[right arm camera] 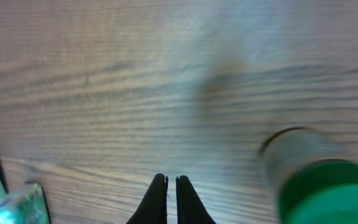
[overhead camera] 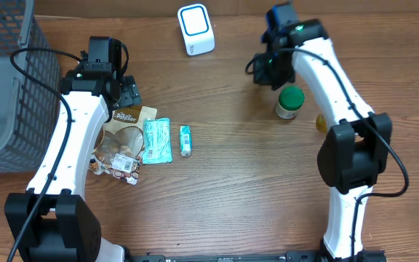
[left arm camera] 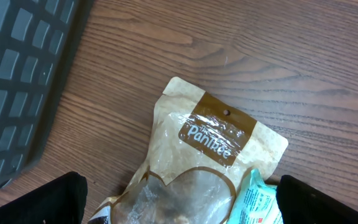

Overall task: Scan the item barcode
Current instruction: 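Release the jar and raise the right gripper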

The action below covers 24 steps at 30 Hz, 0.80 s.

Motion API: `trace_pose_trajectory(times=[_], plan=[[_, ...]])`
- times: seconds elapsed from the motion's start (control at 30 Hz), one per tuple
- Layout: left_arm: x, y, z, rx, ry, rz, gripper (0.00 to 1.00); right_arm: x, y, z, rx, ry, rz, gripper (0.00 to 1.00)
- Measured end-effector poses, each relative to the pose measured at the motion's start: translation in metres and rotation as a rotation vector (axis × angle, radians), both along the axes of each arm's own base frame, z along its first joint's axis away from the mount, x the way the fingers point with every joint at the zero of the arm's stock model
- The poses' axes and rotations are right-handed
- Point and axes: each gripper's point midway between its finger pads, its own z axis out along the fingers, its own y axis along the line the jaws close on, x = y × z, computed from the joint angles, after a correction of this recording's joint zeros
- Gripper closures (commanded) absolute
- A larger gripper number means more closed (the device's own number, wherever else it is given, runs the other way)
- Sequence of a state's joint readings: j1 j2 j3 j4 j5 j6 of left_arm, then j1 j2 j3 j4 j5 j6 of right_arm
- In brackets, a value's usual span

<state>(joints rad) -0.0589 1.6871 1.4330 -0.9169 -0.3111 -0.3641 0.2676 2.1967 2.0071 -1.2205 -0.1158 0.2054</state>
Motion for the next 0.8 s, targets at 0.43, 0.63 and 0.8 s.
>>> trace_pose_trajectory(times=[0.43,0.63,0.8], plan=[[0.0,0.0,0.0,0.0,0.0,0.0,0.0,-0.02,-0.043,-0.036,-0.271,0.054,-0.024,0.95],[0.0,0.0,0.0,0.0,0.0,0.0,0.01,-0.025,-0.079,-0.037,-0.345,0.093,-0.083,0.93],[0.0,0.0,0.0,0.0,0.0,0.0,0.0,-0.025,-0.097,-0.037,-0.359,0.107,-0.129,0.92]])
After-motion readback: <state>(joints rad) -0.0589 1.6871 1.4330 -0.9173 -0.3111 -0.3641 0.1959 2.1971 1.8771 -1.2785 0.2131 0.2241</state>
